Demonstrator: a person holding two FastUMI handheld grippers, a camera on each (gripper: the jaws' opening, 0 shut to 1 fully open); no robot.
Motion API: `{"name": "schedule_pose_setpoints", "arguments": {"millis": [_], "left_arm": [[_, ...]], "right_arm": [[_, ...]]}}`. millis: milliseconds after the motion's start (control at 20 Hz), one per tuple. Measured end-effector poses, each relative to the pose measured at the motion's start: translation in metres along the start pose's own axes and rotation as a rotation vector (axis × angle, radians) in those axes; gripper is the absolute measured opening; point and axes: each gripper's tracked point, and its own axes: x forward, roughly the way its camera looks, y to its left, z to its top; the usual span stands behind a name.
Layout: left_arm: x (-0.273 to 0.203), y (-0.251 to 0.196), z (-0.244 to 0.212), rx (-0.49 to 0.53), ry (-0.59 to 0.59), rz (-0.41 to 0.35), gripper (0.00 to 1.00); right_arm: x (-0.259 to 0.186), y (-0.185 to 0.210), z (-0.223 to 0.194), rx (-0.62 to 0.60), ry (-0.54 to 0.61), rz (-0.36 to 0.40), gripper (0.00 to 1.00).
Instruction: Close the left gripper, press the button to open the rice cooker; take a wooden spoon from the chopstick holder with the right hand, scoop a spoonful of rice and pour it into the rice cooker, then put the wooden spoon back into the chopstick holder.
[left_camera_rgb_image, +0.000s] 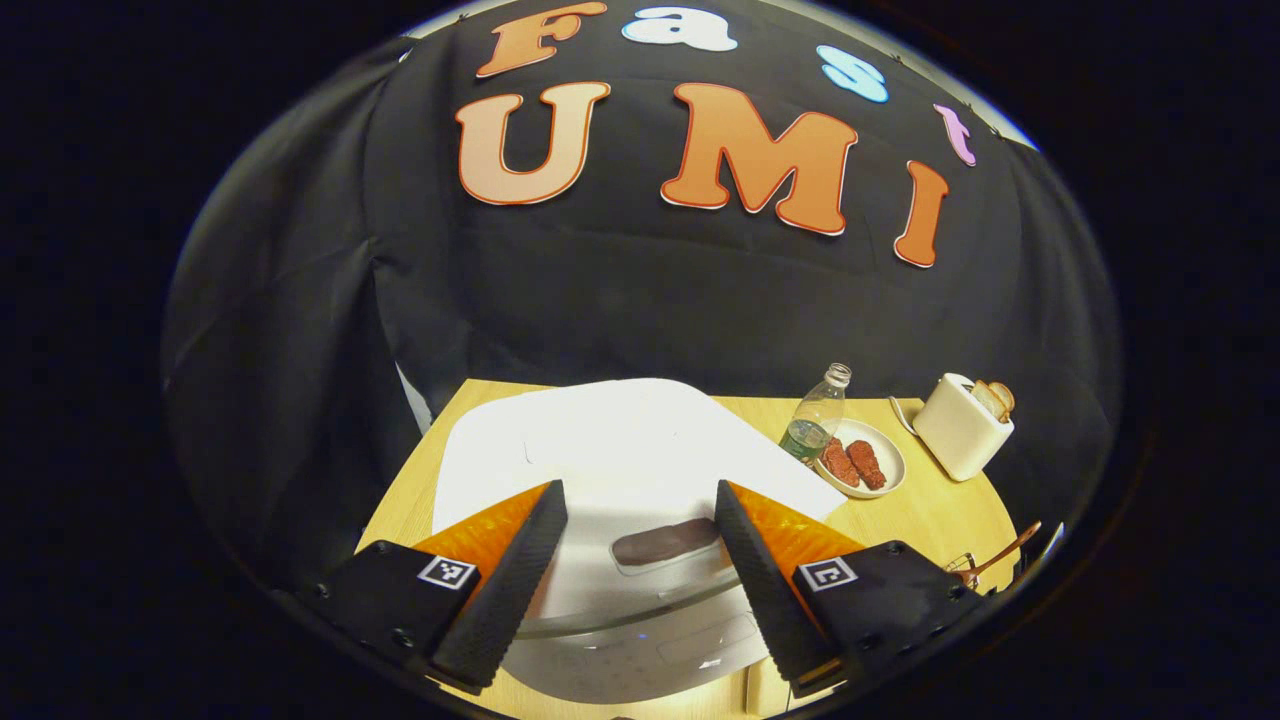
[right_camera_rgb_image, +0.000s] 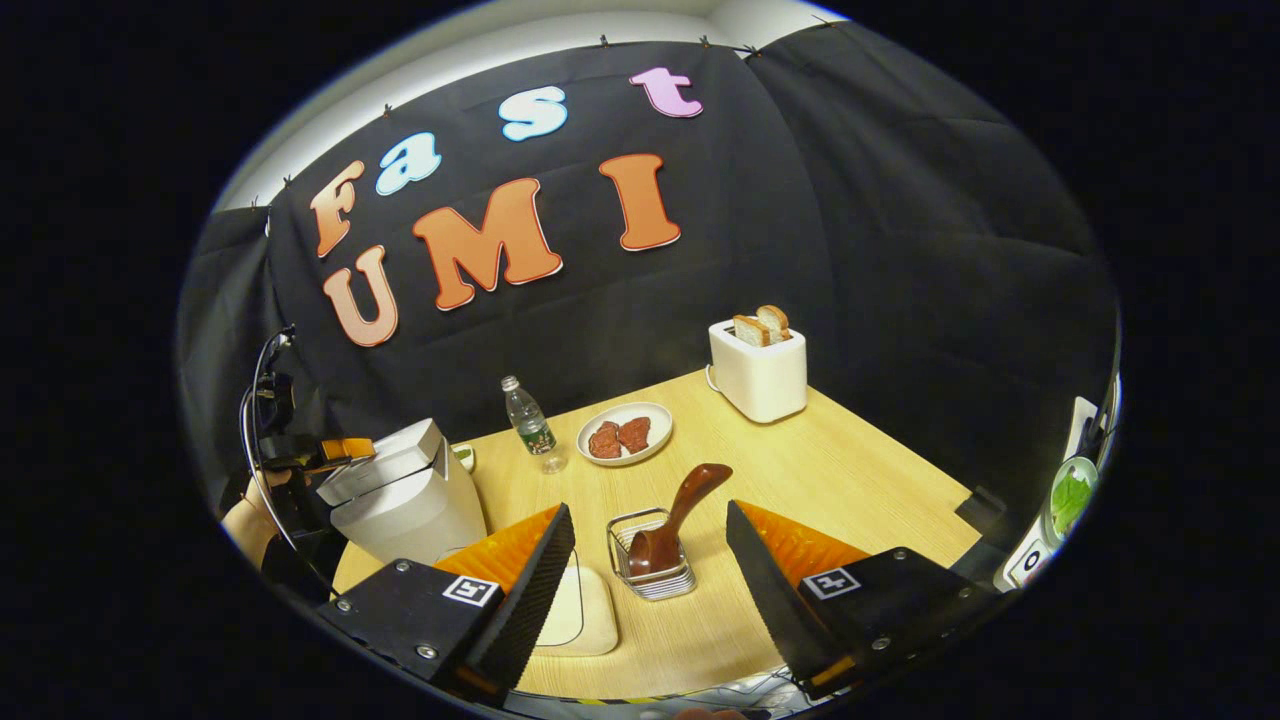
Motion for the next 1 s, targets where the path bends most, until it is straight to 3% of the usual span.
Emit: {"name": "schedule_pose_setpoints", "arguments": {"millis": [150, 200, 350, 600, 850, 1000], "left_arm": [[0.009, -0.003, -0.033, 0.067, 0.055, 0.012, 1.00], [0.012, -0.002, -0.022, 0.087, -0.003, 0.009, 1.00], [0.013, -0.002, -0.028, 0.063, 0.040, -0.002, 1.00], [-0.012, -0.008, -0.021, 0.063, 0.009, -0.060, 1.00], [-0.086, -0.001, 0.017, -0.002, -0.128, -0.044, 1.00], [-0.151, 0.001, 0.054, -0.044, -0.224, -0.066, 1.00]], "right_arm": [[-0.004, -0.009, 0.000, 0.015, -0.001, -0.018, 0.95], [-0.005, -0.010, -0.001, 0.022, -0.003, -0.019, 0.95], [-0.005, -0.012, -0.002, 0.025, -0.002, -0.019, 0.95], [-0.007, -0.005, 0.012, 0.006, -0.029, -0.001, 0.95], [-0.007, 0.004, 0.046, -0.063, -0.082, 0.021, 0.95], [-0.009, 0.012, 0.087, -0.119, -0.157, 0.032, 0.95]]}}
